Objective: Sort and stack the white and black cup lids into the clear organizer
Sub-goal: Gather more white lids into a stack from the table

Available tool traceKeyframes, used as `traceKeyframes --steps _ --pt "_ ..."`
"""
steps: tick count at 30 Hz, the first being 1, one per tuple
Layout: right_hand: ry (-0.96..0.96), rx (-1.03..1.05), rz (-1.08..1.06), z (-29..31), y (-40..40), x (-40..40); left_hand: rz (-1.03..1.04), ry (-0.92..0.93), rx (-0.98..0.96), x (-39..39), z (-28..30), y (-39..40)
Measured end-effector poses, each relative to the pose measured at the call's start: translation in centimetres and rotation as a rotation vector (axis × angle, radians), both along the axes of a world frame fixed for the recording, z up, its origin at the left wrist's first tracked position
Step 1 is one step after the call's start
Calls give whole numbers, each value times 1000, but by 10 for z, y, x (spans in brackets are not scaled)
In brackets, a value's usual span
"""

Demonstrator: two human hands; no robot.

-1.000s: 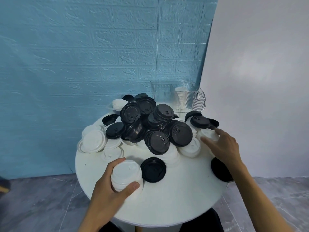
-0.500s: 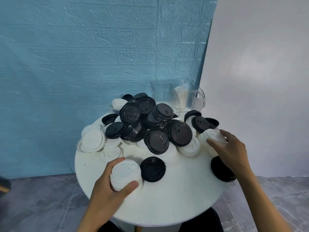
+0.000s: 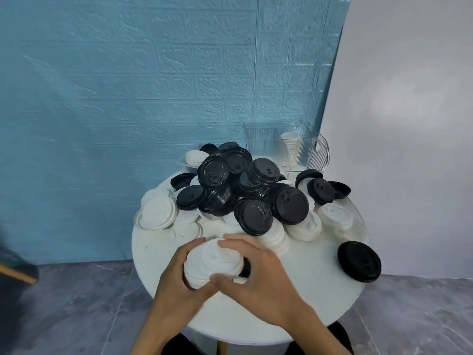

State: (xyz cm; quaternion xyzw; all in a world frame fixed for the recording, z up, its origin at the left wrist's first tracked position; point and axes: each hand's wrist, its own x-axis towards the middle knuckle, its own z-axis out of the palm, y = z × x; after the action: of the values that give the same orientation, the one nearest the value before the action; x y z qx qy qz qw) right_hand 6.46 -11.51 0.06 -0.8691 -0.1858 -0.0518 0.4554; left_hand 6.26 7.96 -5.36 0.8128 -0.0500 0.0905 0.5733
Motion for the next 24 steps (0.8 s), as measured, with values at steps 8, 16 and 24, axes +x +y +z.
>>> traceKeyframes --steps 8,16,24 --pt "87 -73 32 -5 30 14 -18 38 -18 8 -10 5" --pt "102 -57 74 -9 23 11 -52 16 9 -2 -3 0" --pt "-190 62 -73 12 -48 8 -17 38 1 -1 -1 1"
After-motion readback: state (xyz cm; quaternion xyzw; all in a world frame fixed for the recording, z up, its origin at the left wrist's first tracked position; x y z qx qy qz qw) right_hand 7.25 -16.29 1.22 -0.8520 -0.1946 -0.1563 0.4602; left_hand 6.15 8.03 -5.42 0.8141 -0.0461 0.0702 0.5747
